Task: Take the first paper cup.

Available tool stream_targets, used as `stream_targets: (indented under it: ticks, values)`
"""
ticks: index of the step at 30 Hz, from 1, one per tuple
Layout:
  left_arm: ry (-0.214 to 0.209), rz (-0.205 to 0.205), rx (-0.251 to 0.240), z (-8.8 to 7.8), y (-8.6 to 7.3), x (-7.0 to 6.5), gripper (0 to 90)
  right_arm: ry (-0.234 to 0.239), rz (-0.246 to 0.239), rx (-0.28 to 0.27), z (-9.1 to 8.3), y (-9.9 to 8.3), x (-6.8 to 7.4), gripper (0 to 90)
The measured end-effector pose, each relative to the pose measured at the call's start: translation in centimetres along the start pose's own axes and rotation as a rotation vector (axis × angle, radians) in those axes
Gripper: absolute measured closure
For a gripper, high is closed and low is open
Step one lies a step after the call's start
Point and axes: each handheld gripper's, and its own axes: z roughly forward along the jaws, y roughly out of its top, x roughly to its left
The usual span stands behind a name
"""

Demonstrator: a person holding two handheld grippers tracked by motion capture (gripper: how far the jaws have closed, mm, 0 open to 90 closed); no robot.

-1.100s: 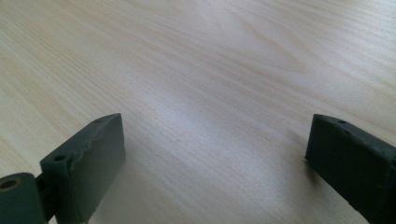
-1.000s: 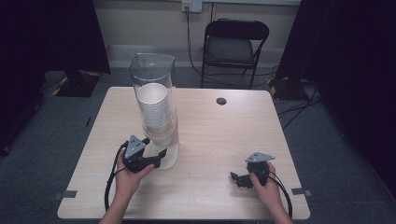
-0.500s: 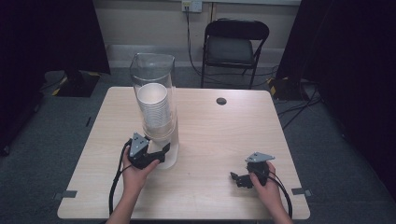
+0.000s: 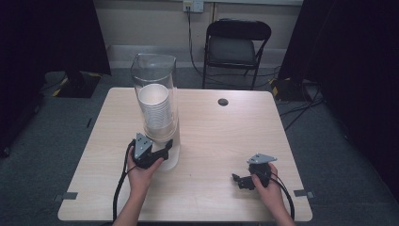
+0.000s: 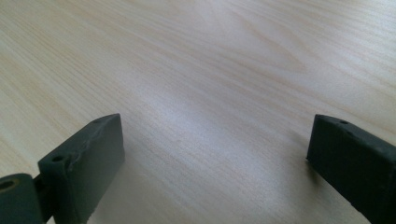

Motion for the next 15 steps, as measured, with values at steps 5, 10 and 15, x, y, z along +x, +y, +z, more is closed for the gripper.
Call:
stream_targets:
  ticks: [5, 10, 15]
  values:
    - [-0.01, -0.004, -0.011, 0.13, -0.05, 0.03, 29.7, -0.001, 0.0, 0.0, 0.01, 0.0, 0.0, 3.4]
    - [-0.025, 0.002, -0.012, 0.24, -0.23, 0.31, 31.8, 0.0, 0.0, 0.0, 0.0, 0.0, 0.0, 3.4]
    - [-0.001, 0.004, 0.005, 0.11, -0.16, -0.06, 33.1, 0.0, 0.0, 0.0, 0.0, 0.0, 0.0, 3.5]
